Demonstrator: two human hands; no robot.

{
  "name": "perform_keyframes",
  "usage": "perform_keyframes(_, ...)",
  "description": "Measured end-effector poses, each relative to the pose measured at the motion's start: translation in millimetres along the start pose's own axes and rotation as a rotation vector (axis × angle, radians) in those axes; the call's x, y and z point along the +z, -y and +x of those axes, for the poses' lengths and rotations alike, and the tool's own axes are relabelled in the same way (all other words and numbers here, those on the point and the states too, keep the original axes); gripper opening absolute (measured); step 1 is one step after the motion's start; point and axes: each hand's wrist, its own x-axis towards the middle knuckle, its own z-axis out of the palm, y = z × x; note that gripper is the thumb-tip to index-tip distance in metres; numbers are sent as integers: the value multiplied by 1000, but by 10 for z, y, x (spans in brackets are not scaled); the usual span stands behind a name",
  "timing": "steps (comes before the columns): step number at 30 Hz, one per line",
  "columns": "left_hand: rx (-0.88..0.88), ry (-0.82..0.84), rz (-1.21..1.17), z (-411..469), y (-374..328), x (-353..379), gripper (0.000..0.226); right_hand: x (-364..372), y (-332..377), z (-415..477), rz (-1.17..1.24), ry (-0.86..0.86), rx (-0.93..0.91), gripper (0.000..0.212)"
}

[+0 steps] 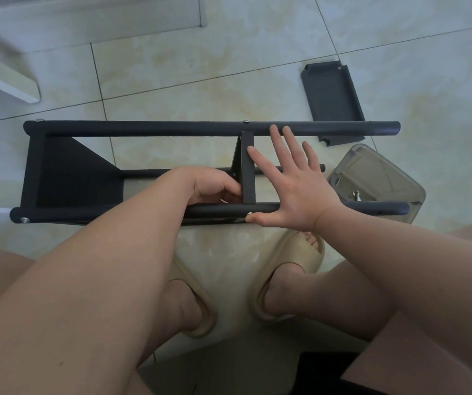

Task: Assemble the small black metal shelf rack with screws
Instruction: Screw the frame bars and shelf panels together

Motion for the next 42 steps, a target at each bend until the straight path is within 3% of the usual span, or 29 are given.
perform_keyframes(3, -11, -29, 52, 2, -5, 4, 32, 1, 0, 1, -1, 5, 1, 115)
perform_keyframes(7, 18, -35, 46, 10, -1, 14, 17, 5, -6, 0, 10, 15, -1, 114)
perform_keyframes(15, 46, 20, -49, -5, 4, 3, 21, 7, -7, 6, 6, 12, -1, 114)
perform_keyframes(20, -63, -21, 37, 21, 1, -20, 17, 11, 0, 0, 7, 0, -2, 114)
perform_keyframes(26, -6, -1, 55, 9, 11, -19, 25, 9, 0, 0, 12, -3, -2, 114)
perform_keyframes(29, 27, 18, -12, 12, 23, -20, 17, 14, 3, 0, 9, -3, -3, 115)
perform_keyframes(33, 7, 26, -52, 32, 25, -26, 29, 11, -1, -1, 6, -5, -3, 114)
perform_keyframes(37, -4, -20, 47, 28, 24, -32, 16, 14, -1, 1, 15, -10, -2, 114)
perform_keyframes(42, 27, -4, 13, 28, 26, -18, 16, 10, -1, -1, 17, -11, -1, 115)
